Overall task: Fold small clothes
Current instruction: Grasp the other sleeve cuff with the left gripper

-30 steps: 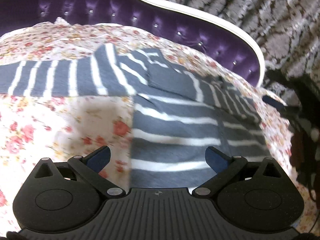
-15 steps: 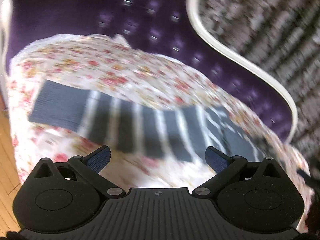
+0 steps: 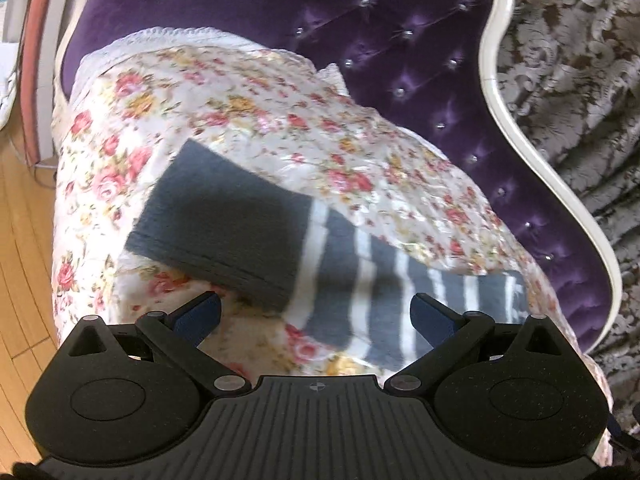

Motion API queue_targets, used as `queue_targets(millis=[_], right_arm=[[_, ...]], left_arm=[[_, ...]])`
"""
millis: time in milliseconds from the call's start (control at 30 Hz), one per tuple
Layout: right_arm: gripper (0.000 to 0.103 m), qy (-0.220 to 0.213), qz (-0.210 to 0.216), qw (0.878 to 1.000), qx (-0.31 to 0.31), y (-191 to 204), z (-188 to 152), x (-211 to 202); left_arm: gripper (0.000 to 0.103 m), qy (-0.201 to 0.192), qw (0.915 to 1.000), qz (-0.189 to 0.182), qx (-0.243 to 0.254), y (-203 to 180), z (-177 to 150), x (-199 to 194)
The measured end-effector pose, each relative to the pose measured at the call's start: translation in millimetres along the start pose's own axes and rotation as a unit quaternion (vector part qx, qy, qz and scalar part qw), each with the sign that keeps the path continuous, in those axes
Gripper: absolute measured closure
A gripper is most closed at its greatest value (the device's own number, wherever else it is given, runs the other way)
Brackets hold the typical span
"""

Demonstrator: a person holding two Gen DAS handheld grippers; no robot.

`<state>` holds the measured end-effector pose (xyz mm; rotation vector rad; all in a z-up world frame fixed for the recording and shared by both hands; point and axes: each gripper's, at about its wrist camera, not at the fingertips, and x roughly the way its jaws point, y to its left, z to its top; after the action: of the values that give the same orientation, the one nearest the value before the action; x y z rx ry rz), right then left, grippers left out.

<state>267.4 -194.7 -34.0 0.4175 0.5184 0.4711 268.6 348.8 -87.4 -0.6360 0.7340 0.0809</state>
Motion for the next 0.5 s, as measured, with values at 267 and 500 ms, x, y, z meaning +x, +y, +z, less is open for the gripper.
queue_targets(millis=[267, 500], right_arm=[[0.002, 0.012, -0.002, 1.0, -0.008, 3.6, -4.5, 7.0], [0.002, 0.019, -0.004, 1.0, -0.013, 4.7, -7.2, 10.8]], left_arm=[[0.002, -0.014, 0.9998, -0.01, -0.014, 13.1, 13.4, 12.1], [0.08, -0.041, 0.9961, 0.074, -0.026, 16.9, 18.1, 7.0]])
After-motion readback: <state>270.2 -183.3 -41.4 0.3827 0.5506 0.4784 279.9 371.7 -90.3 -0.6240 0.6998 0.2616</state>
